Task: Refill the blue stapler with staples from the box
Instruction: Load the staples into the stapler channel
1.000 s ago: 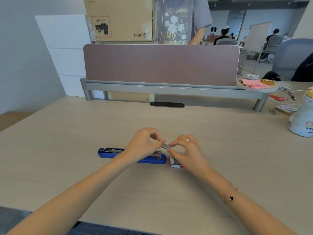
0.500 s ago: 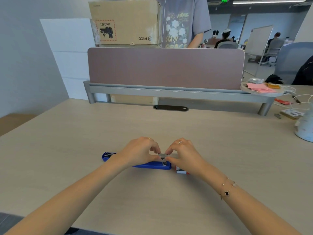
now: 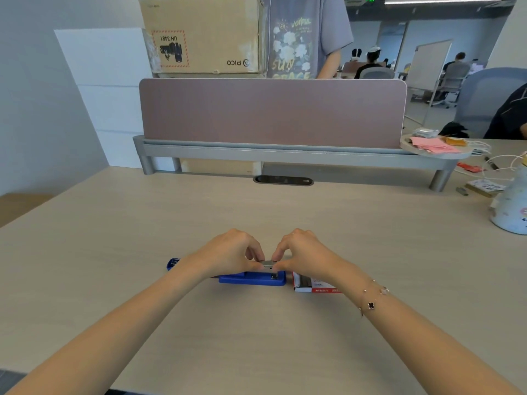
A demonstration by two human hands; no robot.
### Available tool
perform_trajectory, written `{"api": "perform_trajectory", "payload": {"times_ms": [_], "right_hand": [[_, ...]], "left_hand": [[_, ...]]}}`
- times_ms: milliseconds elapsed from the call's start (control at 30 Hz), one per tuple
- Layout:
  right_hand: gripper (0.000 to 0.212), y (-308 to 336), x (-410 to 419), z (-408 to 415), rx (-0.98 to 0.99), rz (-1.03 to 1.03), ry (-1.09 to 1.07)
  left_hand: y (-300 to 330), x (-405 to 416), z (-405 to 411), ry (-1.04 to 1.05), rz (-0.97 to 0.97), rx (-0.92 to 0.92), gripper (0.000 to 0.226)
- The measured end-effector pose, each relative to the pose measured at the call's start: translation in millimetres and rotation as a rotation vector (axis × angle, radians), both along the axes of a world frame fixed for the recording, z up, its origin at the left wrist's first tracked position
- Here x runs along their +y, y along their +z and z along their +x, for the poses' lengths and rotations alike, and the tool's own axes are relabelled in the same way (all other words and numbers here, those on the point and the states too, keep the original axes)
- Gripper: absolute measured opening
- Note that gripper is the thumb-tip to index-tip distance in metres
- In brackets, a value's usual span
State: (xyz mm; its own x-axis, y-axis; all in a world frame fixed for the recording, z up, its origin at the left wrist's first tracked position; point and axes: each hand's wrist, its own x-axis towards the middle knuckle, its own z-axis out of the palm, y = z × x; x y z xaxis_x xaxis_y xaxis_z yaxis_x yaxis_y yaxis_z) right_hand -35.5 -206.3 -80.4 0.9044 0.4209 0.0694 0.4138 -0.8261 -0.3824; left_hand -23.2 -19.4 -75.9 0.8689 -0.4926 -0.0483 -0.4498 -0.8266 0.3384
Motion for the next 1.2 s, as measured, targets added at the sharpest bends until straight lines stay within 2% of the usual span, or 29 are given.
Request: {"api": "perform_trajectory", "payload": {"times_ms": [233,533,633,733,833,1000,1200], "right_hand": [[0.022,-2.0,2.2,1.4,0.009,-0.039,-0.010],[0.021,-8.2,-0.9,-6.1,0.048,0.031,-0.023],[0.027,-11.0,-5.7,-11.5,0.040,0.021,-0.009],[0.034,-17.9,-14.5,-16.5,0.052,0.000,-0.011],[0.031,-25.9,-18.9,-17.8,0.051,0.024,-0.017],[0.031,-31.6,-15.0,-15.6,-0.004,0.005,-0.039],[0.023,-32.0,-8.2,-12.2,-0.022,-0.052,-0.012]], "left_hand": [[0.6,-2.1,0.5,0.034,-0.046,0.038,0.017],[-13.6,13.5,-5.0,-0.071,-0.065,-0.027,0.024],[-15.4,26.8,-4.7,-0.079,-0.033,-0.014,0.039],[-17.4,57.8,-2.4,0.011,-0.062,0.000,0.055],[-21.1,89.4,-4.4,0.105,-0.135,0.085,0.070],[-32.8,122.1,-7.4,0.190,-0.215,0.106,0.038],[-32.4,130.4,-3.7,0.192,-0.241,0.106,0.028]]}}
